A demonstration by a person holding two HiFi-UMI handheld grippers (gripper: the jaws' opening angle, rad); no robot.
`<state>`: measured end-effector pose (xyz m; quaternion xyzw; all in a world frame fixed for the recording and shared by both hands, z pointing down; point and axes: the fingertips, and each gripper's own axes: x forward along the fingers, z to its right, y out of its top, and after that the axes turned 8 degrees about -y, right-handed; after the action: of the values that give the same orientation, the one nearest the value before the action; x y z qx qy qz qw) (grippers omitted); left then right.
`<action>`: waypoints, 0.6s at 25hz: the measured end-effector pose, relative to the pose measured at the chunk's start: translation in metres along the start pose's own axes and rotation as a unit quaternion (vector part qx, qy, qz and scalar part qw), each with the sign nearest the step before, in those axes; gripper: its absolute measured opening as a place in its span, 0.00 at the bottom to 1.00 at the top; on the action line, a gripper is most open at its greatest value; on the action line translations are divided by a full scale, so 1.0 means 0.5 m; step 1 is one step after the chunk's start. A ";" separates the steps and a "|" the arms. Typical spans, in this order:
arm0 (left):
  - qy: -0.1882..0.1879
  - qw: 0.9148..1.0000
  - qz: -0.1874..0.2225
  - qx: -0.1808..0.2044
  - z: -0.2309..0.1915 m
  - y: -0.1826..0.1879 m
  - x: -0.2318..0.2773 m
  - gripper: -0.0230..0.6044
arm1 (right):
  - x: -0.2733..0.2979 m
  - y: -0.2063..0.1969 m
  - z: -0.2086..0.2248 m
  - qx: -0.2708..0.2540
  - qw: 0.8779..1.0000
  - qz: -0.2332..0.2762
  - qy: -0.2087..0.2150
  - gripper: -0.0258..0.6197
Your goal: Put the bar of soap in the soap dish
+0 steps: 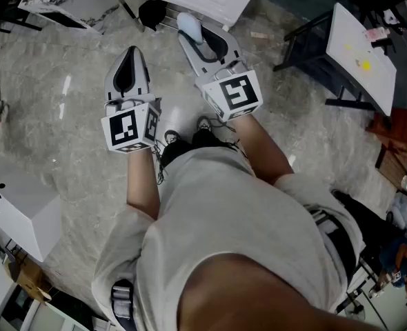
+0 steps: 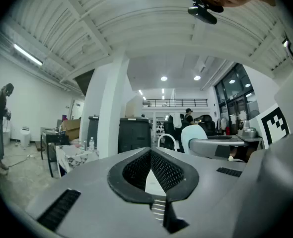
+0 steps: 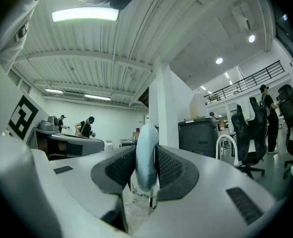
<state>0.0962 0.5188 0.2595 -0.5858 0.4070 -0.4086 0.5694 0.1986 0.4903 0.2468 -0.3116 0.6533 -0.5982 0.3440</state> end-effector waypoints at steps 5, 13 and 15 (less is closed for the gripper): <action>0.001 1.000 0.005 0.003 -0.003 0.000 -0.044 0.07 | -0.029 0.010 -0.034 -0.005 1.000 0.005 -0.002 0.22; -0.013 1.000 -0.005 -0.004 -0.038 -0.018 -0.132 0.07 | -0.054 0.007 -0.112 -0.012 1.000 -0.015 -0.009 0.22; -0.014 1.000 -0.004 -0.007 -0.057 -0.018 -0.153 0.07 | -0.051 0.009 -0.139 -0.015 1.000 -0.014 -0.007 0.22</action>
<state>0.0437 0.5815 0.2679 -0.5974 0.3995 -0.3993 0.5693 0.1558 0.5509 0.2477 -0.3301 0.6551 -0.5913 0.3351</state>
